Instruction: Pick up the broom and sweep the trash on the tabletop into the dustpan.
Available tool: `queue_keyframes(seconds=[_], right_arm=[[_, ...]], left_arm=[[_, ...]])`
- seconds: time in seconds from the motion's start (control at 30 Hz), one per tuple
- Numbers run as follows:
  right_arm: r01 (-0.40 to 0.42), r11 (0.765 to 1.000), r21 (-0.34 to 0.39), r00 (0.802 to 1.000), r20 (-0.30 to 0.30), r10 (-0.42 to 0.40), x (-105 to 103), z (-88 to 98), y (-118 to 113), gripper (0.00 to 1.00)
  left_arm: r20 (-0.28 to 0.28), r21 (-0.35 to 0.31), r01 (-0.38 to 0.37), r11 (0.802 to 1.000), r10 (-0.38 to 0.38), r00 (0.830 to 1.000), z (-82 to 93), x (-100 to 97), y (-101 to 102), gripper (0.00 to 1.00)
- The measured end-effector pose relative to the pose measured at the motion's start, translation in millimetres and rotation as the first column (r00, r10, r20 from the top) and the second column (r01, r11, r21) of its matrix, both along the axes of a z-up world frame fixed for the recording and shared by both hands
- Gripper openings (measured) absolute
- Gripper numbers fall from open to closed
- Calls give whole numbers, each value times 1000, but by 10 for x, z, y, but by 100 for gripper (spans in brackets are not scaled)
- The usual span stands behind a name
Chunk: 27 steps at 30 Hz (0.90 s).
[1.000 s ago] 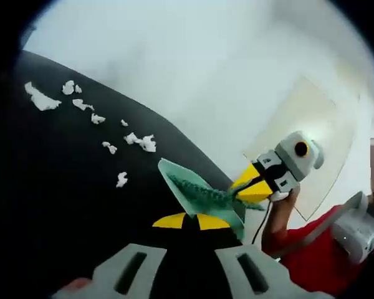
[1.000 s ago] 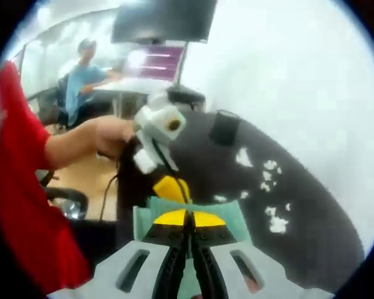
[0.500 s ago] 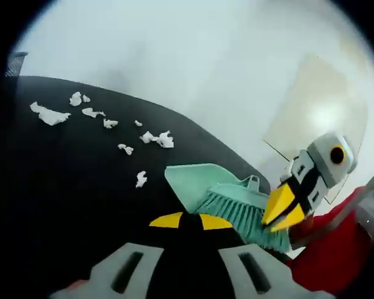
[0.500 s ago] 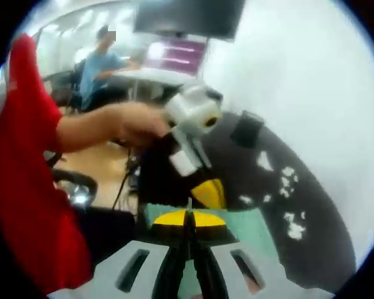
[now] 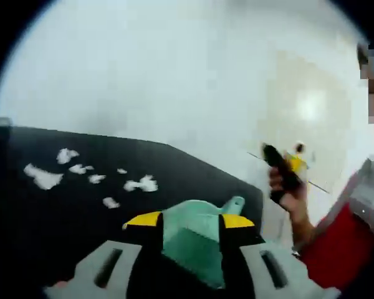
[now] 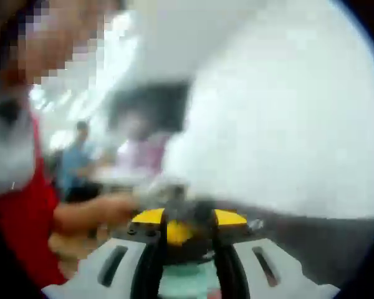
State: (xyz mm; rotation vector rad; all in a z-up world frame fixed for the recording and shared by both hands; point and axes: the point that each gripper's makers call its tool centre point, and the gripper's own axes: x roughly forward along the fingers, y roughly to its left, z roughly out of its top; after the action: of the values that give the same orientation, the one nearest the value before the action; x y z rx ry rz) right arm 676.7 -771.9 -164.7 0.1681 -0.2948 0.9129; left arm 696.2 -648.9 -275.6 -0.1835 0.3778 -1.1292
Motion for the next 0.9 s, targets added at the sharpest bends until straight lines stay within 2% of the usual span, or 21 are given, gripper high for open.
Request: queue_keyframes(seconds=[0.03, 0.1, 0.13, 0.17, 0.23, 0.33, 0.37, 0.4, 0.43, 0.47, 0.5, 0.57, 0.67, 0.7, 0.77, 0.8, 0.9], right_arm=[[55, 998, 27, 998, 8, -56, 98, -2, -185, 29], [186, 981, 49, 982, 15, -187, 310, -72, -529, 28], [220, 973, 72, 975, 10, -221, 399, -119, -655, 28], [245, 964, 101, 970, -20, -244, 485, -189, -769, 28], [265, 948, 178, 964, -79, -255, 607, -329, -927, 27], [282, 942, 183, 957, -116, -264, 708, -576, -992, 25], [304, 940, 156, 949, -137, -285, 746, -684, -1007, 25], [306, 942, 137, 943, -179, -280, 748, -707, -1018, 25], [300, 935, 188, 952, -115, -283, 711, -562, -1038, 24], [301, 931, 207, 954, -80, -290, 692, -503, -1046, 24], [302, 934, 189, 953, -95, -289, 689, -545, -1022, 24], [279, 951, 134, 956, -132, -262, 724, -678, -923, 24], [259, 956, 135, 962, -120, -244, 691, -656, -869, 24], [260, 957, 131, 963, -115, -245, 687, -655, -863, 24], [257, 958, 127, 963, -115, -243, 679, -664, -856, 24], [253, 959, 127, 964, -119, -239, 674, -671, -850, 24], [254, 960, 117, 962, -129, -239, 671, -702, -830, 24]], left_arm=[[23, 42, 47, 998, -48, 999, 9, -66, -131, 22], [40, 156, 148, 977, -156, 987, -44, -208, -384, 18], [46, 193, 186, 963, -199, 979, -50, -255, -512, 20], [63, 218, 223, 950, -241, 968, -31, -286, -671, 22], [14, 243, 268, 932, -280, 960, -60, -333, -848, 27], [2, 356, 275, 893, -295, 956, -189, -280, -928, 29], [-2, 395, 275, 877, -298, 954, -240, -257, -942, 29], [-20, 418, 281, 864, -301, 953, -286, -254, -961, 29], [-41, 430, 298, 852, -311, 949, -323, -269, -985, 30], [-53, 429, 312, 848, -321, 946, -348, -254, -1027, 29], [-96, 435, 331, 838, -322, 942, -404, -275, -1043, 28], [-105, 462, 335, 821, -325, 940, -493, -248, -1086, 28], [-119, 468, 342, 815, -325, 938, -506, -252, -1110, 23], [-119, 454, 355, 817, -339, 933, -480, -264, -1122, 15], [-67, 463, 340, 819, -349, 935, -444, -239, -1132, 15], [-75, 464, 337, 819, -342, 937, -441, -268, -1115, 15], [-42, 459, 323, 827, -343, 938, -392, -258, -1081, 15]])
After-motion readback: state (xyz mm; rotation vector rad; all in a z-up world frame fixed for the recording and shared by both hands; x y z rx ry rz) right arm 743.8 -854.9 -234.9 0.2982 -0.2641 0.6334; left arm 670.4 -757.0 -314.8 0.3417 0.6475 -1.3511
